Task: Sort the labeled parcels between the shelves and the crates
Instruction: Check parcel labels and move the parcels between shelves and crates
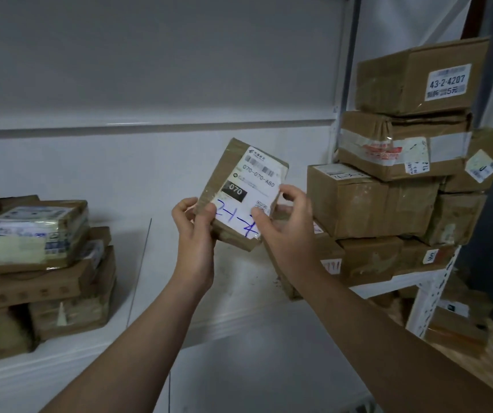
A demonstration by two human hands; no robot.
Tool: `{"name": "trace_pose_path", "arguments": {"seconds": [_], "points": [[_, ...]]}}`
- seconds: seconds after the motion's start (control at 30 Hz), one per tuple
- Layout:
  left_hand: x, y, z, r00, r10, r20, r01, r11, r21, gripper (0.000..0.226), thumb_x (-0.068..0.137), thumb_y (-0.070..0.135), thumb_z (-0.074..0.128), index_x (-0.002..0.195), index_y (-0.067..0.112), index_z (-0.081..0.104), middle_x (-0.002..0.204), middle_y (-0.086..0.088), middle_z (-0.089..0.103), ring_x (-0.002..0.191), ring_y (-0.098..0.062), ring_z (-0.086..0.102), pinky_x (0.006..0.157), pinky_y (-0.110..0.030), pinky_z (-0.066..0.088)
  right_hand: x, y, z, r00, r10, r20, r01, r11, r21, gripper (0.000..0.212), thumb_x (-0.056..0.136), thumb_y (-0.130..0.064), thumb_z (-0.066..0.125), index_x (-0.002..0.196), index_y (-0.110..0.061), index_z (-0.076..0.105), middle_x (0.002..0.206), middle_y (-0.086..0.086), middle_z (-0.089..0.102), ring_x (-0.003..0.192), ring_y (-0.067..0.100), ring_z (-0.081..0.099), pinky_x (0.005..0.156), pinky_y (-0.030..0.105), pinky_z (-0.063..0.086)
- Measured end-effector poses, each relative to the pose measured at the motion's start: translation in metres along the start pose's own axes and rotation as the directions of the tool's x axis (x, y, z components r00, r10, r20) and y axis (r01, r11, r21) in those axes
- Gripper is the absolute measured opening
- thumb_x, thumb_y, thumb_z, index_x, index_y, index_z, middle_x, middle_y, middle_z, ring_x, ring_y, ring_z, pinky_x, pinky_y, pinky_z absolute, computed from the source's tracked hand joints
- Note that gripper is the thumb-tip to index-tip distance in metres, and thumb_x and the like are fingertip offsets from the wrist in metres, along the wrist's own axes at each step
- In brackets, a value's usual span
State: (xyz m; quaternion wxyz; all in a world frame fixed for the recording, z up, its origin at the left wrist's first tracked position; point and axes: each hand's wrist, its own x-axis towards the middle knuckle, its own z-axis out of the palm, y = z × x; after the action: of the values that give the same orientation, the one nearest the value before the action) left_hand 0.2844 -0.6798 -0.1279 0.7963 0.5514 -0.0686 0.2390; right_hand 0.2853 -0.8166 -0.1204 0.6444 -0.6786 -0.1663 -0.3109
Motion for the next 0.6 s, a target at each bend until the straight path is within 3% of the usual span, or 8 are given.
{"name": "trace_pose_path", "arguments": {"seconds": [0.1, 0.23, 0.33, 0.4, 0.47, 0.6], "points": [[-0.015, 0.003, -0.018, 0.997, 0.055, 0.055, -0.062, 0.99, 0.123, 0.032, 0.086, 0.03, 0.052, 0.117, 0.031, 0.054, 0.119, 0.004, 0.061, 0.096, -0.002, 0.062, 0.078, -0.022, 0.046, 0.001, -0.003, 0.004, 0.986, 0.167, 0.025, -0.169, 0.975, 0.144, 0.073, 0.085, -0.014, 0.07, 0.144, -0.022, 0.028, 0.109, -0.012, 0.056, 0.095, 0.001, 0.063, 0.06, 0.01, 0.05], [-0.03, 0.007, -0.044, 0.99, 0.105, 0.092, -0.122, 0.971, 0.208, 0.036, 0.09, 0.011, 0.054, 0.123, 0.023, 0.058, 0.107, 0.013, 0.069, 0.092, 0.001, 0.063, 0.072, -0.011, 0.048, -0.004, -0.006, 0.014, 0.99, 0.125, -0.058, -0.124, 0.992, 0.024, 0.041, 0.086, -0.021, 0.069, 0.125, -0.018, 0.054, 0.108, -0.006, 0.064, 0.086, 0.001, 0.065, 0.057, 0.014, 0.052], [-0.045, 0.008, -0.058, 0.992, 0.083, 0.1, -0.097, 0.984, 0.15, 0.039, 0.095, 0.007, 0.05, 0.129, 0.025, 0.055, 0.118, 0.008, 0.067, 0.107, -0.006, 0.062, 0.081, -0.015, 0.049, -0.011, -0.009, 0.027, 0.983, 0.155, -0.103, -0.146, 0.985, 0.092, 0.018, 0.088, -0.023, 0.067, 0.106, -0.019, 0.063, 0.099, 0.003, 0.07, 0.085, 0.012, 0.069, 0.067, 0.031, 0.058], [-0.054, 0.01, -0.067, 0.991, 0.099, 0.085, -0.111, 0.981, 0.157, 0.04, 0.096, 0.006, 0.048, 0.13, 0.027, 0.053, 0.122, 0.006, 0.065, 0.114, -0.01, 0.059, 0.089, -0.02, 0.049, -0.017, -0.011, 0.036, 0.983, 0.157, -0.1, -0.144, 0.981, 0.127, 0.007, 0.09, -0.024, 0.065, 0.096, -0.026, 0.064, 0.094, 0.0, 0.071, 0.083, 0.011, 0.069, 0.064, 0.031, 0.057], [-0.059, 0.013, -0.076, 0.992, 0.105, 0.064, -0.115, 0.977, 0.18, 0.041, 0.097, 0.008, 0.047, 0.135, 0.023, 0.05, 0.125, 0.004, 0.063, 0.119, -0.013, 0.057, 0.098, -0.027, 0.046, -0.022, -0.013, 0.048, 0.986, 0.143, -0.088, -0.131, 0.982, 0.133, 0.007, 0.09, -0.024, 0.064, 0.093, -0.03, 0.063, 0.093, 0.0, 0.071, 0.083, 0.012, 0.069, 0.062, 0.03, 0.055], [-0.058, 0.026, -0.097, 0.993, 0.114, 0.025, -0.116, 0.967, 0.228, 0.042, 0.098, 0.01, 0.047, 0.137, 0.021, 0.047, 0.127, 0.003, 0.062, 0.12, -0.013, 0.055, 0.104, -0.036, 0.042, -0.027, -0.02, 0.072, 0.991, 0.12, -0.063, -0.109, 0.983, 0.15, 0.008, 0.091, -0.02, 0.063, 0.098, -0.022, 0.063, 0.096, 0.002, 0.07, 0.086, 0.017, 0.068, 0.071, 0.035, 0.057]]}}
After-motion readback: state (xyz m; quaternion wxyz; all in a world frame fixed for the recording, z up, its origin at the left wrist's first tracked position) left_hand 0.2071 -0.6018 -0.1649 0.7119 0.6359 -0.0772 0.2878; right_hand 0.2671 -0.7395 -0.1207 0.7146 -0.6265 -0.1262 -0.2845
